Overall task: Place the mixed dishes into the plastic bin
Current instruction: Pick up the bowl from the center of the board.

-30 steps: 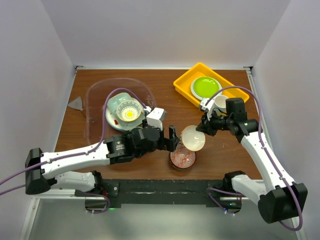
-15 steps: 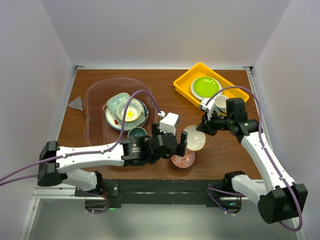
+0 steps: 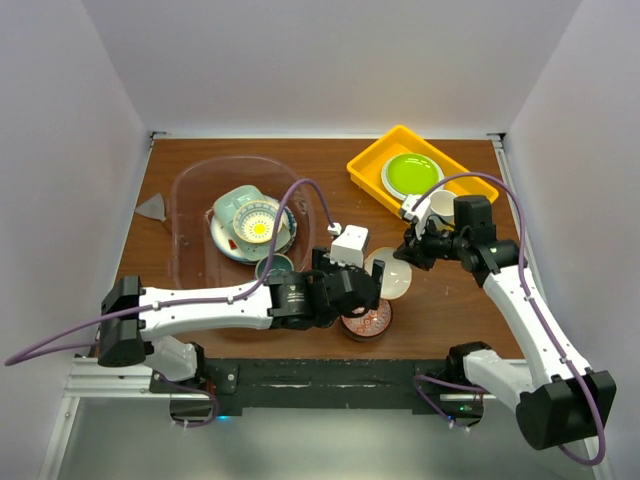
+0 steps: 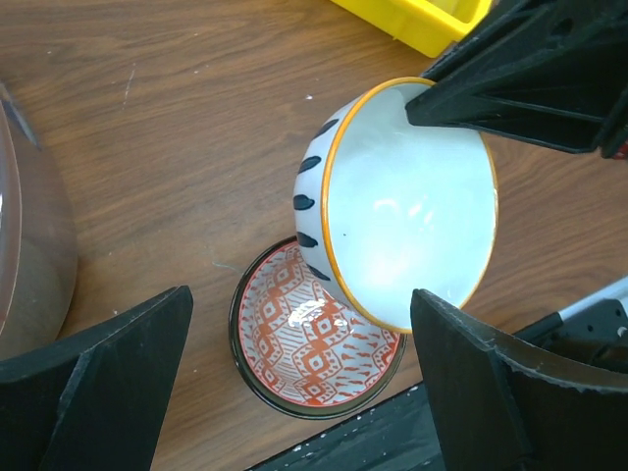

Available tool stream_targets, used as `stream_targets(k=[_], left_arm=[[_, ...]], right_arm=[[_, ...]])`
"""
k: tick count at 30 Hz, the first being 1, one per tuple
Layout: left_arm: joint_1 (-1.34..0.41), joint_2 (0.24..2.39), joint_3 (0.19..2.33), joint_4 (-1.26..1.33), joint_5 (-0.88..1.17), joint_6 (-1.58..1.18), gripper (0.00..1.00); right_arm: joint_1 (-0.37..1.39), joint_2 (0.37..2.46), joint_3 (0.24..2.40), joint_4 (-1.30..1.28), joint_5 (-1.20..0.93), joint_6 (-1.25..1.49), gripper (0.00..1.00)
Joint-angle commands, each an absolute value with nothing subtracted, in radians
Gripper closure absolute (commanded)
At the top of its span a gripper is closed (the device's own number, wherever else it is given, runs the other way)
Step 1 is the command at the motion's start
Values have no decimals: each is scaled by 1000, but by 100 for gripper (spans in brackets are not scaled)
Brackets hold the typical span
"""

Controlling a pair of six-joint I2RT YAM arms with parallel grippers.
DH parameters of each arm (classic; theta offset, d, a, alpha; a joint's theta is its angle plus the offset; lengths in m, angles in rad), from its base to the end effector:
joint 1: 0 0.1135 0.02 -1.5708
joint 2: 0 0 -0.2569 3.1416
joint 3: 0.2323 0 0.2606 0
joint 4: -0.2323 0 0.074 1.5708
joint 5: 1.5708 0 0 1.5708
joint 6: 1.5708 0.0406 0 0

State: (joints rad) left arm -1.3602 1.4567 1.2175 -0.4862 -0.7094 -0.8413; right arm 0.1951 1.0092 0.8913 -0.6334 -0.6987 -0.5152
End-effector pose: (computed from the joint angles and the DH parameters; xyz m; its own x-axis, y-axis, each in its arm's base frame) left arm 0.0948 -0.3170 0.2974 -0.5696 -0.0412 -0.8209 0.3232 0.9070 -0.2698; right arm 0.2097 0.0681 0.2890 -0.2824 -0.4403 -0.8523 -0.8604 0.5092 0.0220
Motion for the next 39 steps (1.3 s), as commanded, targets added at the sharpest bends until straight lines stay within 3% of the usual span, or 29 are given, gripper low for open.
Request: stream_targets(k=[1,4,7,10,11,14,16,20,22,23,25,26,28,29,31,32,39], left_arm=[[-1365,1502,1295,-540,-795,-922,3],[-1365,1526,1308,-532,-813,-930,8],[-1364,1575,1350,-543,-859,-936,21],[-1362,1658,1436,-659,-914,-960,45],[-1361,1701,1462,-691,-945,-969,64],[-1359,1771,1549,-801,-989,-986,89],[-1361,1789,1588,-840,-1005,-988,100],[-1359,1770,1591,-845,-1043,-966,100],[-1356,1743,1574,-807,-1052,-922,100],[-1350,1706,1540,-778,-1046,-893,100],[-1336,1655,1494,-660,-1023,-792,100],[-1316,1599,1439,-616,-979,-755,100],[-1287,1539,1381,-492,-930,-663,100],[-1249,1482,1329,-456,-866,-635,100],[-1191,1435,1296,-402,-792,-583,100],[-1175,1398,1276,-399,-775,-571,100],[-1063,1284,1262,-400,-706,-470,100]], right_arm=[[189,982,891,-580,-724,-497,100],[189,979,890,-580,-726,-495,100],[189,977,890,-578,-726,-495,100],[187,973,888,-577,-724,-494,100],[186,974,888,-577,-724,-494,100],[187,969,888,-577,-727,-494,100],[186,968,888,-577,-736,-494,100],[183,954,890,-587,-764,-503,100],[183,945,888,-589,-776,-508,88],[181,937,888,-589,-779,-508,71],[179,933,888,-589,-785,-508,54],[178,931,888,-591,-791,-509,40],[172,923,891,-595,-799,-514,27],[170,917,893,-600,-808,-515,15],[163,905,896,-600,-810,-517,5],[153,900,896,-600,-811,-515,2],[135,890,897,-603,-822,-518,2]])
